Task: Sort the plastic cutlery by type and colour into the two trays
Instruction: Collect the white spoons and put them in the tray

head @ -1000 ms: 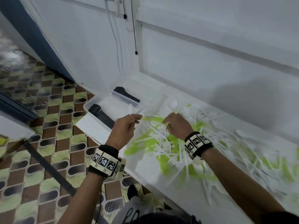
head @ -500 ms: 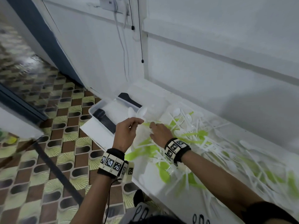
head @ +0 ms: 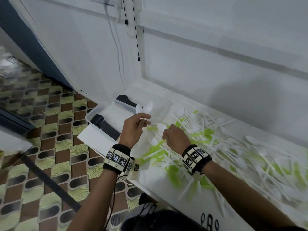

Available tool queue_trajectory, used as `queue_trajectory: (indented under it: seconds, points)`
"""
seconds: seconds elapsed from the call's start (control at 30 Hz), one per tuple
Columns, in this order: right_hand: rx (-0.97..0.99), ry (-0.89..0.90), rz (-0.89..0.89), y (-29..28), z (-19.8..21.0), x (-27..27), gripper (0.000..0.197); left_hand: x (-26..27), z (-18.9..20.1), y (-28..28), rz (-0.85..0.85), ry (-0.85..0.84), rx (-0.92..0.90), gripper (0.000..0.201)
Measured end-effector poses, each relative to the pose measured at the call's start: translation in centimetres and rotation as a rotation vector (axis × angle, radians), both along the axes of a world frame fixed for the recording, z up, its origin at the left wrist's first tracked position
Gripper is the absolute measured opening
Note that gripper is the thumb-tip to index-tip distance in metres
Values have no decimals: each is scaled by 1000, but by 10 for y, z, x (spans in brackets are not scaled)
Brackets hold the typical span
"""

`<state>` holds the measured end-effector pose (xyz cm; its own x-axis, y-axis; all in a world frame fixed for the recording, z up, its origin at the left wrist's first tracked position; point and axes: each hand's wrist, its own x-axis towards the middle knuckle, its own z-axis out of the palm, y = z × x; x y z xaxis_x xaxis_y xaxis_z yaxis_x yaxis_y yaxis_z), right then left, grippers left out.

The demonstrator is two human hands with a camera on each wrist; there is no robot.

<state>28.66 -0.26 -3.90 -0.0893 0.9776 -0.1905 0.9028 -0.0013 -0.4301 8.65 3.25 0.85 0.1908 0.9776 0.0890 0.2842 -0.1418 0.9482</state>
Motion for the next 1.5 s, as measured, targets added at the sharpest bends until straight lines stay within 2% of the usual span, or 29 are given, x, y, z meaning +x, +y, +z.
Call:
queue_trajectory:
  seconds: [0.1, 0.3, 0.43, 0.53, 0.63, 0.73, 0.9, 1.0, 1.07, 1.2, 1.3, 1.4, 1.5]
  points:
    - [76, -7, 2, -5, -2, -20, 22, 1, -1, 5, -52, -30, 12, 34]
    - [-57, -246, -10, -6, -6, -45, 41, -4, -1, 18, -30, -46, -39, 42]
    - [-113, -345, 18, -9, -3, -45, 39, -7, -4, 27, -19, -1, -33, 46]
    - [-109, -340, 10, -12, -7, -45, 35, -4, -6, 27, -74, 66, 5, 50]
    - [-65, -233, -57, -15, -7, -39, 31, 2, -10, 27, -80, 121, 29, 53]
    - [57, -108, -209, -18, -5, -25, 26, 8, -15, 28, -45, 133, 12, 48]
    - [208, 210, -421, -11, 1, 4, 23, 19, -14, 19, -55, 152, -11, 47]
    - [296, 433, -599, -7, 10, 17, 24, 29, -18, 9, -32, 229, 8, 54]
    - [333, 537, -675, -8, 18, 24, 26, 39, -27, 0, -60, 320, 26, 49]
    - [375, 685, -729, -15, 27, 27, 31, 61, -43, -16, -76, 471, -20, 37]
    - [343, 883, -756, -22, 30, 31, 26, 71, -51, -19, -65, 544, -15, 25]
    - [316, 970, -749, -30, 34, 35, 25, 77, -52, -17, -74, 691, -5, 23]
    - [355, 942, -743, -37, 31, 40, 27, 82, -55, -12, -106, 823, -69, 34]
